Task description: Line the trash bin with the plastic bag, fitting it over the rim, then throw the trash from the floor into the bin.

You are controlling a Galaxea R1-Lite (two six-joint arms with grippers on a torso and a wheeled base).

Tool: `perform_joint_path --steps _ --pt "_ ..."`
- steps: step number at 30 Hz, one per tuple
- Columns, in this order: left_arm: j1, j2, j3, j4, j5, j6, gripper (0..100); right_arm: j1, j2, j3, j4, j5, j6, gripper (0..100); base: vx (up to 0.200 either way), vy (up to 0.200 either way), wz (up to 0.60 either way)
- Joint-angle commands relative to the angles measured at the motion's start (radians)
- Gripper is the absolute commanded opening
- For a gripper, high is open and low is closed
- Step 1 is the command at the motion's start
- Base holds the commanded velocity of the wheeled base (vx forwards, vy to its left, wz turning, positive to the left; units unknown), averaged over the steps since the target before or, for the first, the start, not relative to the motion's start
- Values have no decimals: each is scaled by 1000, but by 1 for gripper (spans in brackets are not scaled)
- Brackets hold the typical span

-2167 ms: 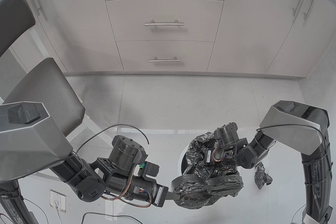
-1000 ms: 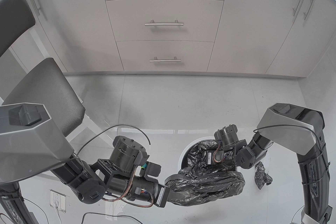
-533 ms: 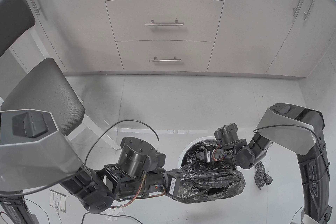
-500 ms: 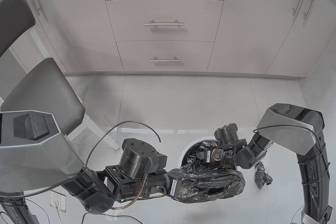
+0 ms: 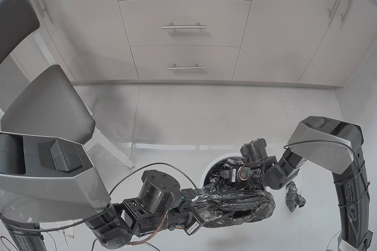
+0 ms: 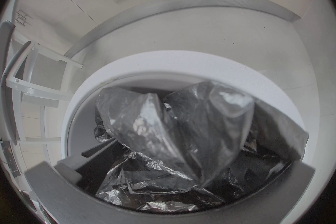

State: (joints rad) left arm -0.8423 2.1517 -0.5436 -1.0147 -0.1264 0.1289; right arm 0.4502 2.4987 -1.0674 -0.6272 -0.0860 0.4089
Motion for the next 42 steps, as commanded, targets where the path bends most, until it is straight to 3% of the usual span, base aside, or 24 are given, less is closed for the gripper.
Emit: perform_joint_path --steps 1,3,12,13,18,25,31,42 --pt "5 27 2 -24 5 72 0 1 2 0 -2 0 1 100 0 0 0" --pt "6 20 -4 -16 27 135 0 1 2 0 -2 0 1 100 0 0 0" --pt "-29 10 -13 -16 131 129 0 1 5 14 -42 0 1 100 0 0 0" --pt "-29 11 -16 -16 139 129 100 1 5 15 -42 0 1 100 0 0 0" --pt "-30 14 -29 -13 191 146 100 -1 5 15 -43 2 2 100 0 0 0" --pt "-21 50 -67 -19 238 285 100 -4 5 24 -69 17 5 100 0 0 0" --pt "-27 91 -102 -13 248 345 100 -5 11 46 -123 17 4 100 0 0 0" --pt "-32 112 -107 -13 249 362 100 -4 12 52 -126 15 2 100 0 0 0"
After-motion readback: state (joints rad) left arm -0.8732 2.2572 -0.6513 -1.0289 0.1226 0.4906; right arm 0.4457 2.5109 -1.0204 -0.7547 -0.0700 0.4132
